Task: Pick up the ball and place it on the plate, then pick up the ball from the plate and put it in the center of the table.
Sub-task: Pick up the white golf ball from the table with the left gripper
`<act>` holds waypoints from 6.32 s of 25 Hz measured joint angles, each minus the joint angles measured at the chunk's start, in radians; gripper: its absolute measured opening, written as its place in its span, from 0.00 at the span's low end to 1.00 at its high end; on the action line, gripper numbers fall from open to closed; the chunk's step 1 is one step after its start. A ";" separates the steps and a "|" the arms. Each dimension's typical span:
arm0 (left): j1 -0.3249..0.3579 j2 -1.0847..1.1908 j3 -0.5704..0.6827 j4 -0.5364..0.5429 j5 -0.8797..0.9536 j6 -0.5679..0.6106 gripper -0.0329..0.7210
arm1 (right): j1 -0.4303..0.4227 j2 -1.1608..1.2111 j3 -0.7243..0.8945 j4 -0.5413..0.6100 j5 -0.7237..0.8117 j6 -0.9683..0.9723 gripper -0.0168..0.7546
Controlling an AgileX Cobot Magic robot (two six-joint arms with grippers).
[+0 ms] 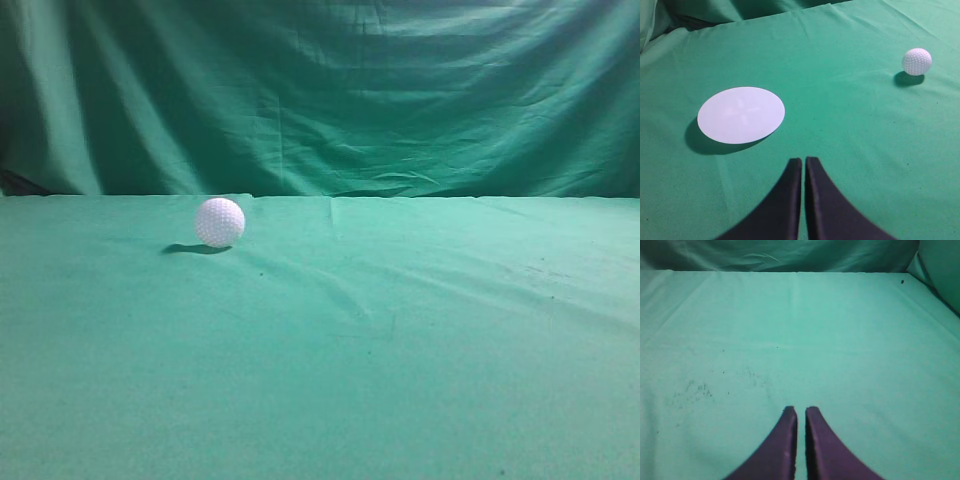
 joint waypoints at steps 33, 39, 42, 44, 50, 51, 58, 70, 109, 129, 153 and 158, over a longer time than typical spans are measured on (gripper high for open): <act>0.000 0.000 0.000 -0.017 -0.106 0.002 0.04 | 0.000 0.000 0.000 0.000 0.000 0.000 0.09; 0.000 0.000 0.000 -0.166 -0.295 0.002 0.04 | 0.000 0.000 0.000 0.000 0.000 0.000 0.09; 0.000 0.000 0.000 -0.191 -0.325 -0.007 0.04 | 0.000 0.000 0.000 0.000 0.000 0.000 0.09; 0.000 0.000 0.000 -0.241 -0.362 -0.046 0.04 | 0.000 0.000 0.000 0.000 0.000 0.000 0.09; 0.000 0.000 -0.029 -0.317 -0.301 -0.112 0.04 | 0.000 0.000 0.000 0.000 0.000 0.000 0.09; 0.000 0.006 -0.054 -0.348 -0.264 -0.118 0.04 | 0.000 0.000 0.000 0.000 0.000 0.000 0.09; 0.000 0.209 -0.172 -0.379 -0.078 -0.072 0.04 | 0.000 0.000 0.000 0.000 0.000 0.000 0.09; 0.000 0.341 -0.241 -0.468 -0.101 0.015 0.04 | 0.000 0.000 0.000 0.000 0.000 0.000 0.09; -0.408 1.750 -1.229 0.014 0.216 -0.022 0.18 | 0.000 0.000 0.000 0.000 0.000 0.000 0.09; -0.410 2.027 -1.428 -0.023 0.250 -0.048 0.82 | 0.000 0.000 0.000 0.000 0.000 0.000 0.09; -0.410 2.057 -1.516 0.047 0.417 -0.058 0.45 | 0.000 0.000 0.000 0.000 0.000 0.000 0.09; -0.410 2.018 -1.604 0.045 0.539 -0.102 0.45 | 0.000 0.000 0.000 0.000 0.000 0.000 0.09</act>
